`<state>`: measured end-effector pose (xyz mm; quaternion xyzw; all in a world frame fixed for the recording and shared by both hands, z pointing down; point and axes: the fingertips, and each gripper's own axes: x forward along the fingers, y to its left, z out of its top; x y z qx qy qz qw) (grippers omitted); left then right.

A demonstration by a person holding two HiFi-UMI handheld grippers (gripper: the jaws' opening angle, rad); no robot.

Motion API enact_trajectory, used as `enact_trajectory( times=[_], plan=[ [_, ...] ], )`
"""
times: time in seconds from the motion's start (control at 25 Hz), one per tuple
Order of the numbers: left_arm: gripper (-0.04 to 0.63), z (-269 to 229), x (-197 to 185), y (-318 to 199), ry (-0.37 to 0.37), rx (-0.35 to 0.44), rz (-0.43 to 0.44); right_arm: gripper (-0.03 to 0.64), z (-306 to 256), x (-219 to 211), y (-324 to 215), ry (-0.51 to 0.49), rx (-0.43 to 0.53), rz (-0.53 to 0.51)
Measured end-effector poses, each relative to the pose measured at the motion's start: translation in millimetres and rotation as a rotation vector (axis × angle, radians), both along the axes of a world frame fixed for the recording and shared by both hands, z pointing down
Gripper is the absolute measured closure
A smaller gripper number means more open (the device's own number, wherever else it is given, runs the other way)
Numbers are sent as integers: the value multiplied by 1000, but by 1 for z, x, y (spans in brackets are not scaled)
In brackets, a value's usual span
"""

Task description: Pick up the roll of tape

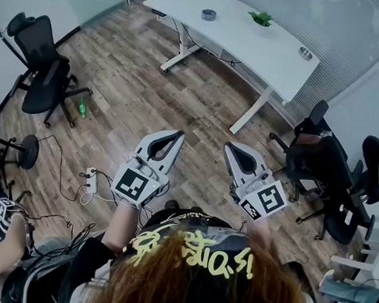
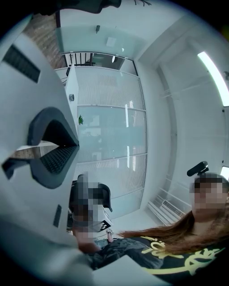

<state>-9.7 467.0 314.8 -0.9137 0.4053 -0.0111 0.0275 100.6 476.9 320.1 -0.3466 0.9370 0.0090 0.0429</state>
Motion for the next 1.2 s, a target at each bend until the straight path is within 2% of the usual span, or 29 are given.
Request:
enact_trajectory(
  times=[0.16,0.2,0.24,0.36,0.48,0.6,0.68,0.96,1.2],
  plan=[
    [603,3,-3,-5,23,-21,-14,601,-5,0,-4,-73,2,27],
    [603,3,-5,-6,35,-28,-17,578,-3,-1,-6,-70,-6,43],
    [599,3,-7,-6,49,-33,-19,522,-1,-1,-8,-62,-13,61],
    [494,0,-14,-10,85,-26,-33,373,4,-1,-15,-50,-31,110],
    [367,0,-24,-16,97,-21,-62,327,5,-2,-21,-53,-39,146],
    [280,-1,-39,-22,121,-19,-102,311,5,-9,-24,-50,-35,162],
    [249,0,-48,-25,120,-16,-116,307,7,-15,-27,-50,-34,170],
    [233,10,-73,-25,111,-27,-106,308,11,-37,-30,-57,-27,182],
    [233,19,-83,-33,94,-37,-91,307,14,-35,-41,-66,-45,218]
  ],
)
